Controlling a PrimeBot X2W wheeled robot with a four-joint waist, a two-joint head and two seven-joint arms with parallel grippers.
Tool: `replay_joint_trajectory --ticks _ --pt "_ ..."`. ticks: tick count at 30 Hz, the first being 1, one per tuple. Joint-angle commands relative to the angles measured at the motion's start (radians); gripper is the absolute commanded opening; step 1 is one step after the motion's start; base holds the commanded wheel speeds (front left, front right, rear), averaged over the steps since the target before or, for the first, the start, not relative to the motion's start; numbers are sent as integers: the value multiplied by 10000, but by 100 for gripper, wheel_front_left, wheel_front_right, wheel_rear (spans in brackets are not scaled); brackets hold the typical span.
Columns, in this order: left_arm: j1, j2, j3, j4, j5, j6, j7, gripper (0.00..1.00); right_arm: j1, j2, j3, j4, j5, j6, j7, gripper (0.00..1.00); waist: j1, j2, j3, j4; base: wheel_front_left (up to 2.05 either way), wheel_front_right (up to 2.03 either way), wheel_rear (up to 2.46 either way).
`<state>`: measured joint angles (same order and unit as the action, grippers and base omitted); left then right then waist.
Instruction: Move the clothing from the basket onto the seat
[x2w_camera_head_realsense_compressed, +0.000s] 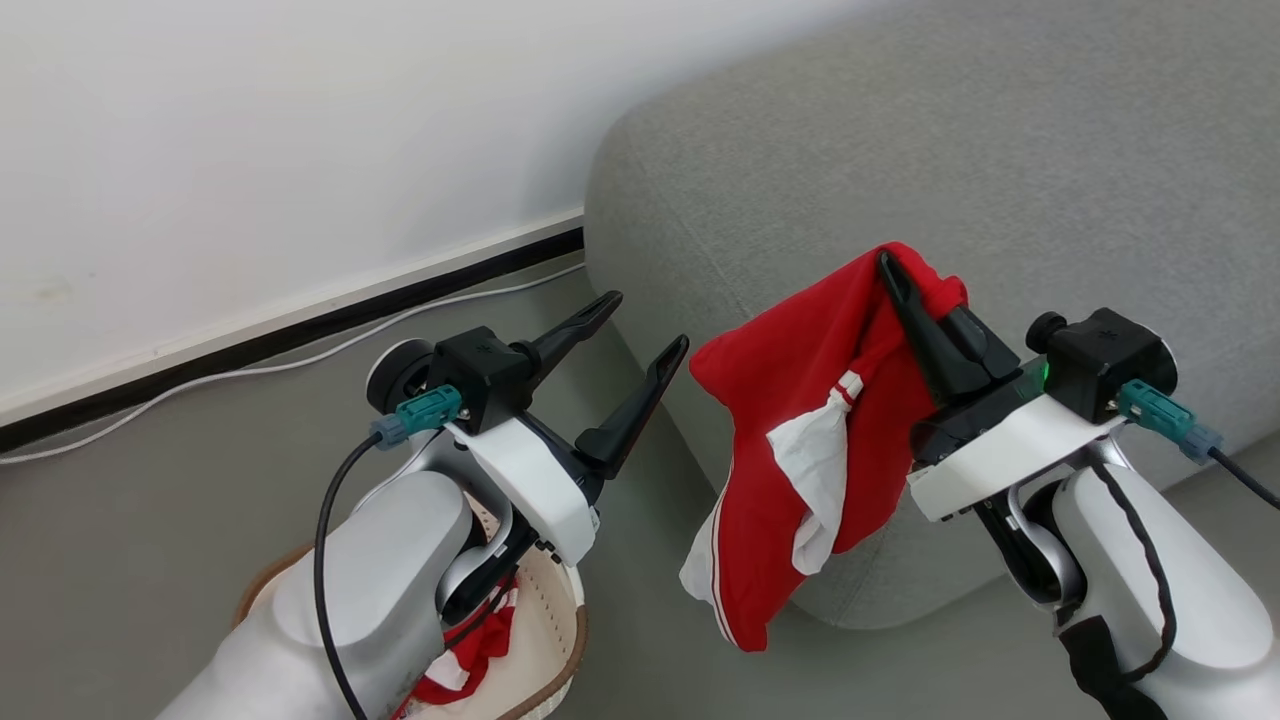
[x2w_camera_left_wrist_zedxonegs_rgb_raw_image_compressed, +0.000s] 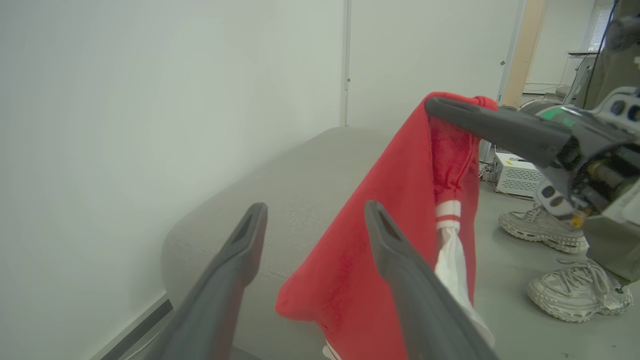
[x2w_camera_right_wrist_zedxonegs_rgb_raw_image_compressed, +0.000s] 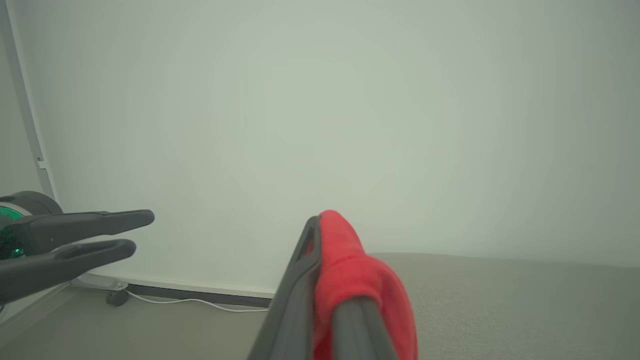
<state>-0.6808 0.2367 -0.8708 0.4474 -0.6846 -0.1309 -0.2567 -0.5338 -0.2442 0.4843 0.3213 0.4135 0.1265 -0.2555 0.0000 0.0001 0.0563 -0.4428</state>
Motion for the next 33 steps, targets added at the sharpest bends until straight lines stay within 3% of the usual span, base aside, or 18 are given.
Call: replay_joint_trajectory --ticks 1,18,33 --pt "-122 200 441 -272 114 2 -51 100 114 67 -113 -423 -96 42 -63 0 0 -1 25 -518 0 0 0" --pt "-186 -106 -133 -513 -12 2 -51 100 938 -180 -2322 -1968 -879 42 -63 0 0 -1 549 -965 0 0 0" --pt "-249 394 -514 -643 61 2 -51 100 -1386 -1266 -4618 -1841 -2089 42 -63 0 0 -1 2269 -1098 0 0 0"
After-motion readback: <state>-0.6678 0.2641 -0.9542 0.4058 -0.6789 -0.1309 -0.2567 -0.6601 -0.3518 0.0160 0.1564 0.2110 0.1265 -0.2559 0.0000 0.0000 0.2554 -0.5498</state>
